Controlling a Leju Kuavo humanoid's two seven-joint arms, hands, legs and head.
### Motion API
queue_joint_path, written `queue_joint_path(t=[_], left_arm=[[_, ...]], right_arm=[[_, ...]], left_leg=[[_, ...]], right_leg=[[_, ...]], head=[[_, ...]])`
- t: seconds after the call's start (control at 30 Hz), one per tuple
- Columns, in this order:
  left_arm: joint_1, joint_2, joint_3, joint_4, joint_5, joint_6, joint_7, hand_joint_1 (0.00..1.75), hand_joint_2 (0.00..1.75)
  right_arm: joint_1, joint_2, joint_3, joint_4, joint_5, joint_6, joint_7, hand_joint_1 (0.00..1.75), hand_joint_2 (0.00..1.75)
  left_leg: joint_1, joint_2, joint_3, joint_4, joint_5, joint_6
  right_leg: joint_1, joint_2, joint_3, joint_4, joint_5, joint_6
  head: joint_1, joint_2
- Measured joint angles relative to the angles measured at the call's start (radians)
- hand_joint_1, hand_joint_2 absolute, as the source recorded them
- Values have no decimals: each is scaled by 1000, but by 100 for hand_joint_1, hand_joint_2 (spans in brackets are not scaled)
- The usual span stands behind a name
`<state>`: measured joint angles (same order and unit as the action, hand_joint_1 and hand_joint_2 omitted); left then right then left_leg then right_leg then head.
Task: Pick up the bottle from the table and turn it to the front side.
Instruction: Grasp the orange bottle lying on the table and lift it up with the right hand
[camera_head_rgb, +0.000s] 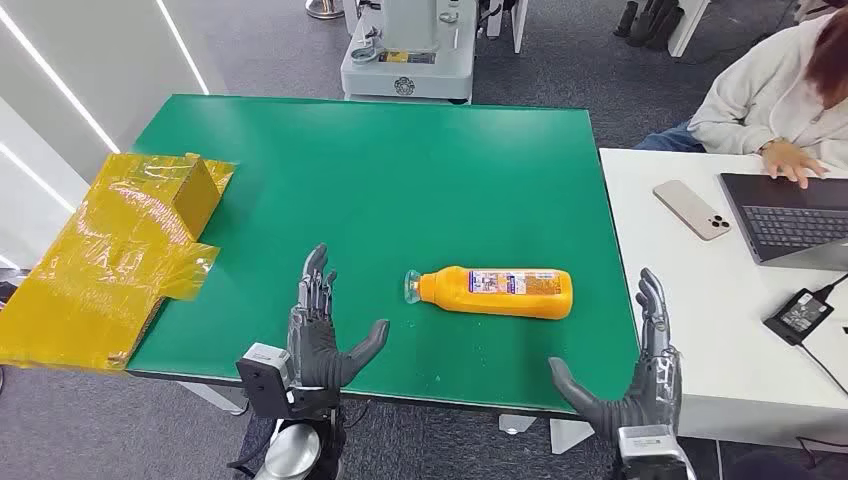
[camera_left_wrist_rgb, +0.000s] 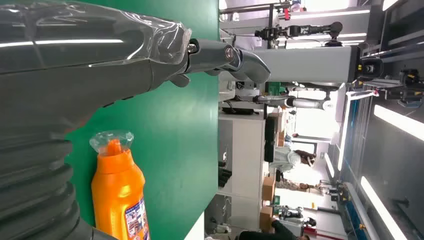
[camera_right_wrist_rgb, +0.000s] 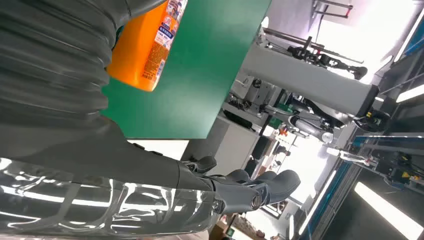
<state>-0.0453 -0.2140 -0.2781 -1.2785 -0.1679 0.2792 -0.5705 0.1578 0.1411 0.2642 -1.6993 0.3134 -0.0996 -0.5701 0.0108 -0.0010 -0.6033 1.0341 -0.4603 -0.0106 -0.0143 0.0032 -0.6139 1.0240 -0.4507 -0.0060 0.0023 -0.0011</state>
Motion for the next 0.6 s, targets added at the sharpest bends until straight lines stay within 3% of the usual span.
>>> queue_joint_path(t=[0.37, 0.6], left_arm=[[-29, -20, -20, 24, -14, -16, 5, 0, 175], [-77, -24, -63, 90, -13, -38, -8, 0, 175]], right_arm=[[-64, -9, -10, 24, 102, -54, 39, 0, 175], [-226, -50, -33, 180, 137, -69, 126, 0, 175]], left_leg=[[0, 0, 0, 0, 1, 0], [0, 1, 0, 0, 2, 0]], right_leg=[[0, 0, 0, 0, 0, 0], [0, 1, 0, 0, 2, 0]], head=[[0, 0], [0, 0]])
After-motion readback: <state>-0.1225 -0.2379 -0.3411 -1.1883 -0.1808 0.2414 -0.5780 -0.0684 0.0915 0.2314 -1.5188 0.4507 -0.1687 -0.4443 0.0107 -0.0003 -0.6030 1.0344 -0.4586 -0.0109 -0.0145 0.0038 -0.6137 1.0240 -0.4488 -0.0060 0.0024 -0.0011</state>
